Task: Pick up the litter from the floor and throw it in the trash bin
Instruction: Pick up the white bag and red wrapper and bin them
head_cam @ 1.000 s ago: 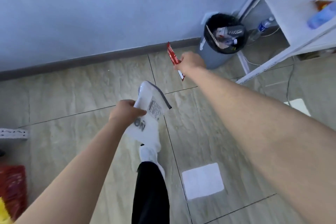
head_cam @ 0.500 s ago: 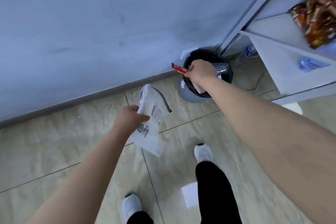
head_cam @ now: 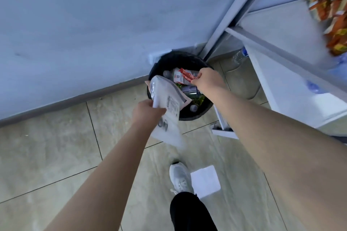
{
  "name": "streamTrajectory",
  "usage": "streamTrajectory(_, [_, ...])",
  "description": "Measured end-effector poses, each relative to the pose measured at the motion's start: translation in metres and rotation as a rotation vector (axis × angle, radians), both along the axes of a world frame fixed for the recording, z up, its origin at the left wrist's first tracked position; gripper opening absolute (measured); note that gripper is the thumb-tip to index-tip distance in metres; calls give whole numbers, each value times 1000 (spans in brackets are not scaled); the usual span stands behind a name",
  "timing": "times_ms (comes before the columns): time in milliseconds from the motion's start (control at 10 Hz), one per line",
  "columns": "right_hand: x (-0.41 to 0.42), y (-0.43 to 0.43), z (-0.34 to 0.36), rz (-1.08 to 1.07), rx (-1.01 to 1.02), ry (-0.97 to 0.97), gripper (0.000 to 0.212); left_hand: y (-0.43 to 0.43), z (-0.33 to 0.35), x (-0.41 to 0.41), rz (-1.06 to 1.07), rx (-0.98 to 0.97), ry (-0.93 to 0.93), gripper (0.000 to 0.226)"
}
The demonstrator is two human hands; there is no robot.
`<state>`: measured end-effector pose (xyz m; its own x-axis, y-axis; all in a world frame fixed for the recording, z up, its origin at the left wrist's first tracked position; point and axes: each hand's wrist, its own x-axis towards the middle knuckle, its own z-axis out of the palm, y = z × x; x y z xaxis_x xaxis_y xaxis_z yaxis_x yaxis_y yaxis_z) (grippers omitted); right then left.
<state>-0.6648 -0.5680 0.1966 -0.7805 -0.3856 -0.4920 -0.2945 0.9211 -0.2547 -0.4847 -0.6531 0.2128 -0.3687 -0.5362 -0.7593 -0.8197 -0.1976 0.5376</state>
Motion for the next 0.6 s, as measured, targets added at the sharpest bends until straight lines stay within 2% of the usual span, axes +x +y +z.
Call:
streamTrajectory(100, [-22, 10, -14, -3, -58, 12, 12, 11, -14, -32, 98, -34, 21, 5])
streamTrajectory(200, [-36, 12, -24, 24, -102, -27, 24, 19, -26, -60, 111, -80, -36, 39])
streamTrajectory(300, [-39, 13, -33, 63, -100, -103, 38, 25, -31, -74, 179, 33, -47, 59])
streamTrajectory(600, [-35, 33, -14, 58, -108, -171, 41, 37, -13, -57, 106, 77, 27, 58])
